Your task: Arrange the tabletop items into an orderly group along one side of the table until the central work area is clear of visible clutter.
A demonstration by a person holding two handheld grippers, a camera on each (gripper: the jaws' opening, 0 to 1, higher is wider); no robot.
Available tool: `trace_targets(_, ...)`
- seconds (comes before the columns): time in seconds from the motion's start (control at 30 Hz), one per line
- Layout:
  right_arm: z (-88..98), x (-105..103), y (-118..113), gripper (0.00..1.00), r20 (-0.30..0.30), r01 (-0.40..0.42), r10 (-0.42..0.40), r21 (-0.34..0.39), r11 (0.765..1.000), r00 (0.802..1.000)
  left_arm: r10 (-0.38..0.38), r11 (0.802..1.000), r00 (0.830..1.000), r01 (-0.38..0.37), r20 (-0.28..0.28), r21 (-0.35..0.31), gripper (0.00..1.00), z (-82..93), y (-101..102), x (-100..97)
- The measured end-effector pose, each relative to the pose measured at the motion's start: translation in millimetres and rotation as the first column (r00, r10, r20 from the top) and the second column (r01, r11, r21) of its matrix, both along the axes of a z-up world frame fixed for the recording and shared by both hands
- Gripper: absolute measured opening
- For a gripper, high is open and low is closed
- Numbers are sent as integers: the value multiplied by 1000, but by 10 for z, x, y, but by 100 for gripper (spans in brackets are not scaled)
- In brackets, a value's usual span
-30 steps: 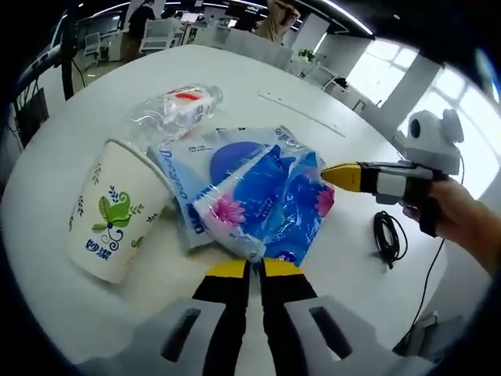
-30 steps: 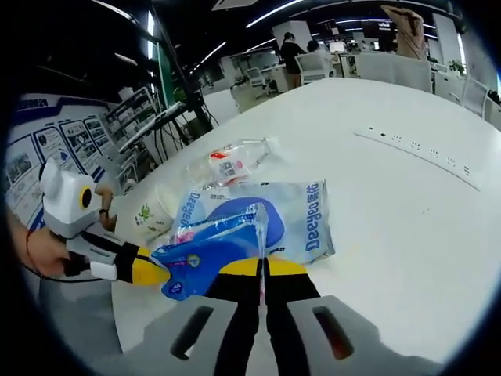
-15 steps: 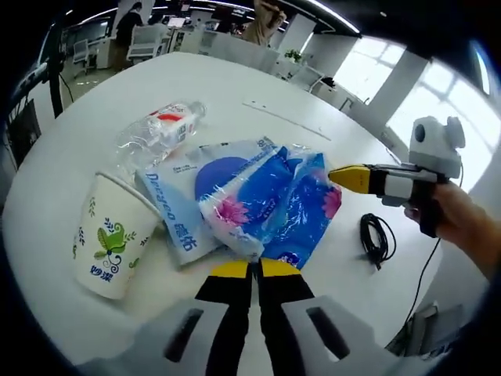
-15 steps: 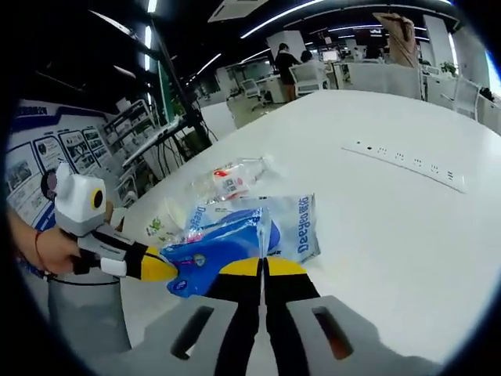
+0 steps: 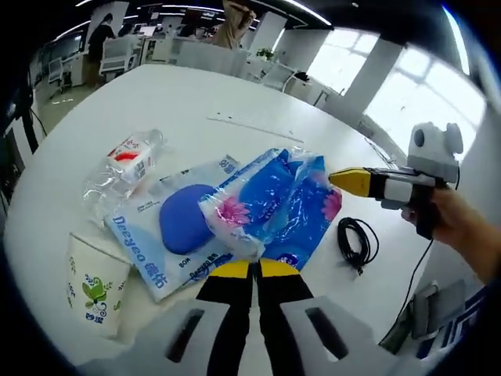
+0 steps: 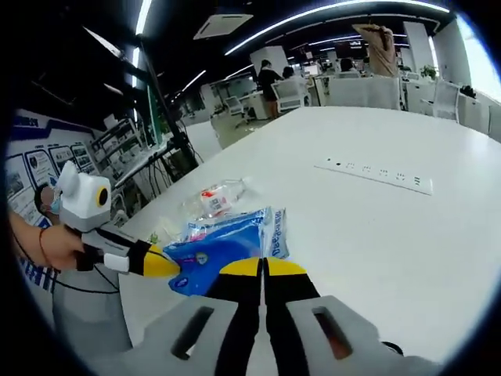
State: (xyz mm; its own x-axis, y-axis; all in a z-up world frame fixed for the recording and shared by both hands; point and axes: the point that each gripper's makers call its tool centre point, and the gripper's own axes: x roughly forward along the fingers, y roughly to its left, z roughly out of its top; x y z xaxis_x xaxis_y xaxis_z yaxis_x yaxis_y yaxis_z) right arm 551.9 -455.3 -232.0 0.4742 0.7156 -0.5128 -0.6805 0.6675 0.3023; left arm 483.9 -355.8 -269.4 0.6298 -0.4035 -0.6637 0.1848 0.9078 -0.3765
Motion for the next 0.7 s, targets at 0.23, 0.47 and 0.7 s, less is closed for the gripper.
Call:
trace_targets(0.23,125,61,-300,0,27,79,-79,11,997,996,-91,996,996,91,25,-4,0,153,-233,204)
trace_targets(0.47,227,123,-644,0,51,161,-162,22,987,986,-173,985,984,173,50,-2,0,304,-488,418)
trace_targets(0.7,285,157,-953,0,74,234,-236,26,972,969,-253,967,965,253,65,11,0,391,-795,573)
